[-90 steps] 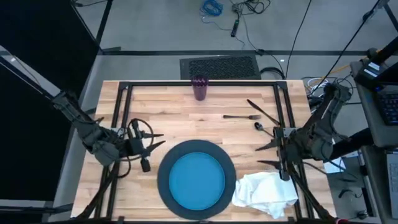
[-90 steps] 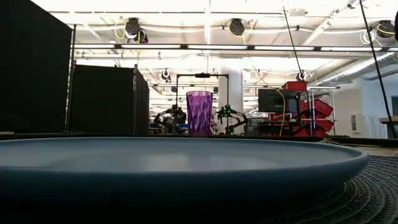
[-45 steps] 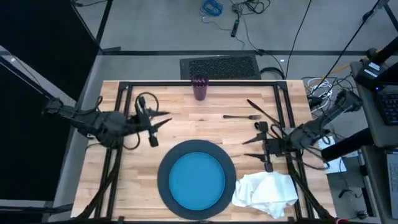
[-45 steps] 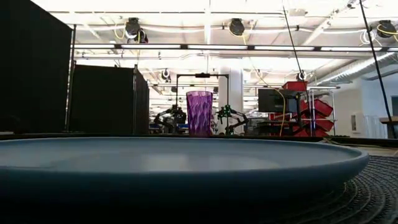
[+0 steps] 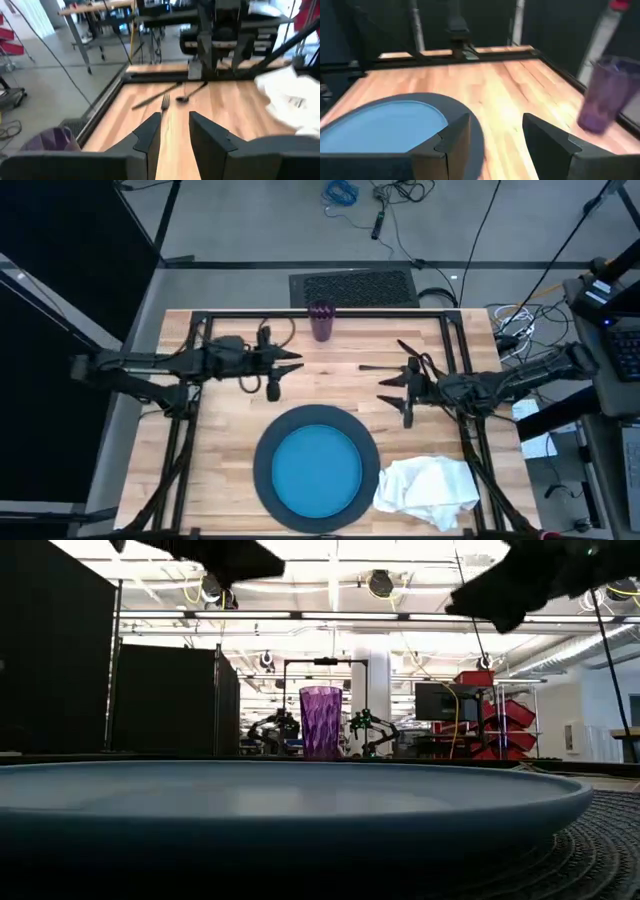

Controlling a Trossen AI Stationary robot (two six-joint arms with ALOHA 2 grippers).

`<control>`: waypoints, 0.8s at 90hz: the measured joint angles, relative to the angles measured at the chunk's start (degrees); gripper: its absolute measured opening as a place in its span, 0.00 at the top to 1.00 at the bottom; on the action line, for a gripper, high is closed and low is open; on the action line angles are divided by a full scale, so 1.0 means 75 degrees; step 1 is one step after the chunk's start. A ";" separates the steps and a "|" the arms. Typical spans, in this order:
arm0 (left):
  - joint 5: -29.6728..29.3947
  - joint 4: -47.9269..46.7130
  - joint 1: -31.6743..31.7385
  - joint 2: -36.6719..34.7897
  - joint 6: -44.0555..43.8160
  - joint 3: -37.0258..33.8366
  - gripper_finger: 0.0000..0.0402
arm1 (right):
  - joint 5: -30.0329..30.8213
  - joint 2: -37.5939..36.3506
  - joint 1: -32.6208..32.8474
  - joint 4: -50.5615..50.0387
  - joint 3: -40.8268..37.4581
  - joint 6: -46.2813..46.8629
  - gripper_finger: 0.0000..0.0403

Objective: Set table place
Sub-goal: Fold the white table napkin on the table

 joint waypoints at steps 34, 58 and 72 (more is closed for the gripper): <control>0.1302 0.1034 0.0268 0.1406 -0.0259 0.0000 0.78 | -0.0418 -0.0003 -0.0061 -0.2046 -0.0012 0.2388 0.58; 0.1586 0.1715 0.0265 0.1901 -0.0262 0.0003 0.78 | -0.0333 -0.0003 0.0447 -0.2533 -0.0009 0.2924 0.58; 0.1599 0.1887 0.0182 0.2080 -0.0225 0.0003 0.78 | -0.0112 -0.0003 0.0359 -0.3409 -0.0006 0.3304 0.58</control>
